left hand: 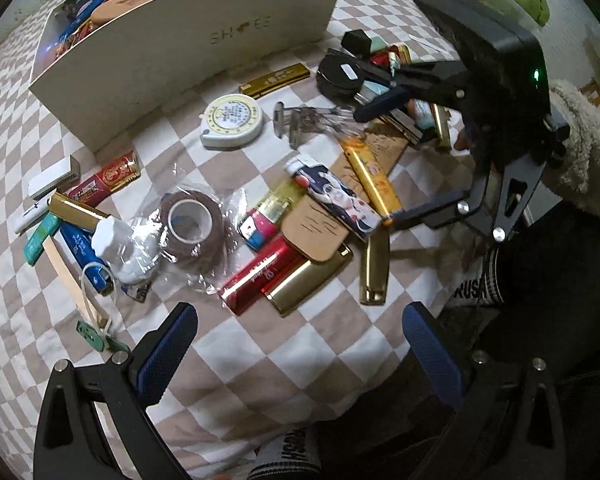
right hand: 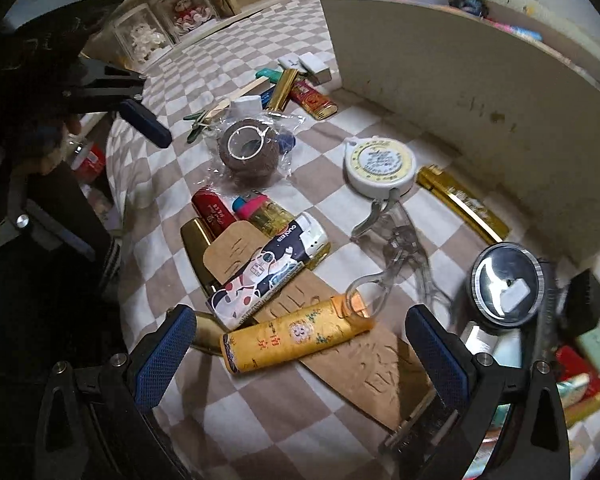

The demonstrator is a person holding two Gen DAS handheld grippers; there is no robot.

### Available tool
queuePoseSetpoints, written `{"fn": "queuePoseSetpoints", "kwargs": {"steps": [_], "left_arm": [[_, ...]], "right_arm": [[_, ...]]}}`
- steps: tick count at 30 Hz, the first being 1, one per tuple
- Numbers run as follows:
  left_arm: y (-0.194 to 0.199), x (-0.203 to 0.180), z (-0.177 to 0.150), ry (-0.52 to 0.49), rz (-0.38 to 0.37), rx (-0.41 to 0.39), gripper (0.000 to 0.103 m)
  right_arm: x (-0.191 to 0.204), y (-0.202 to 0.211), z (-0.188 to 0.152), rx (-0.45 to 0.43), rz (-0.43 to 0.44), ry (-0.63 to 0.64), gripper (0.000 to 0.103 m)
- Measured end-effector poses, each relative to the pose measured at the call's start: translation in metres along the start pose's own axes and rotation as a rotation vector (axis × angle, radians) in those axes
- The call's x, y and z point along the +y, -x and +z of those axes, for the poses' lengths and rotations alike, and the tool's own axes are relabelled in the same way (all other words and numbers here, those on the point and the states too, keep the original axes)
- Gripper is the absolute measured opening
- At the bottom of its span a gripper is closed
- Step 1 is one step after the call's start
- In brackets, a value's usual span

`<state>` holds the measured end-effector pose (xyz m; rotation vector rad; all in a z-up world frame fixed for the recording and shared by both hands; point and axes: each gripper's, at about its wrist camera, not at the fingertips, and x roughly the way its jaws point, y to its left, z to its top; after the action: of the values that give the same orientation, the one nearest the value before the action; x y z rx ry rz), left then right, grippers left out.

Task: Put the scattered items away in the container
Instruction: 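Lower both tools toward the scattered items beside the white box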

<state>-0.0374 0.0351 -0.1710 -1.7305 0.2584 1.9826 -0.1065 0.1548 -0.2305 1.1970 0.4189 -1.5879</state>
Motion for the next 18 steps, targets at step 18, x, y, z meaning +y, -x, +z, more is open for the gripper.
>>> {"fn": "queuePoseSetpoints", "kwargs": {"steps": [18], "left_arm": [[-0.032, -0.005, 0.033, -0.289, 0.064, -0.112, 0.103]], "right_arm": [[0.042, -0.008, -0.016, 0.039, -0.041, 0.221, 0.091]]}}
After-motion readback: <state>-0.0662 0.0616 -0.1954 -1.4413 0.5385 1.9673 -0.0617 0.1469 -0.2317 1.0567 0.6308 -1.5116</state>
